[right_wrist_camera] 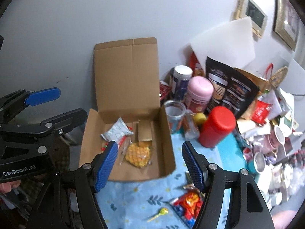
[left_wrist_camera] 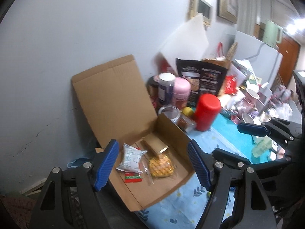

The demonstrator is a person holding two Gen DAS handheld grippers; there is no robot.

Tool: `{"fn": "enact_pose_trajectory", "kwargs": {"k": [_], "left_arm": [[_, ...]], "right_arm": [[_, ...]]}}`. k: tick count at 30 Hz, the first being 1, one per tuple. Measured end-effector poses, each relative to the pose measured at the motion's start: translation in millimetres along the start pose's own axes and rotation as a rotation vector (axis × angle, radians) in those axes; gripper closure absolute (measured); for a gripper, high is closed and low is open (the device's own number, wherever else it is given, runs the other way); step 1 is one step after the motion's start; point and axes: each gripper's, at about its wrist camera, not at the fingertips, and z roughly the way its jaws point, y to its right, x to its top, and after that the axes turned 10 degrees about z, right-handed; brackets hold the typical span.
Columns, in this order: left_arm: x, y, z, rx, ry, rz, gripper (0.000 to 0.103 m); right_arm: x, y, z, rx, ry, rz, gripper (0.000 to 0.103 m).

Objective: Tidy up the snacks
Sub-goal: 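Open both tools and withdraw them up from the box, then move both tools back over the snack pile on the tablecloth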

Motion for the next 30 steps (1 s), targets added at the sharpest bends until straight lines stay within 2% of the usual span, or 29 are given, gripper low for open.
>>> {"fn": "enact_pose_trajectory", "kwargs": {"k": [16, 30], "left_arm": [[-46.2, 85.4, 15.0, -0.132, -0.089, 0.104, 0.029], [-79.6, 130.1, 53.3, -0.236, -0.197, 0.157, 0.029]], "right_arm": [[-93.4, 59.2, -5.9, -0.076, -0.092, 0.138, 0.033], [-150.3, 109.0, 16.9, -0.094, -0.19, 0.285, 0.033]]}}
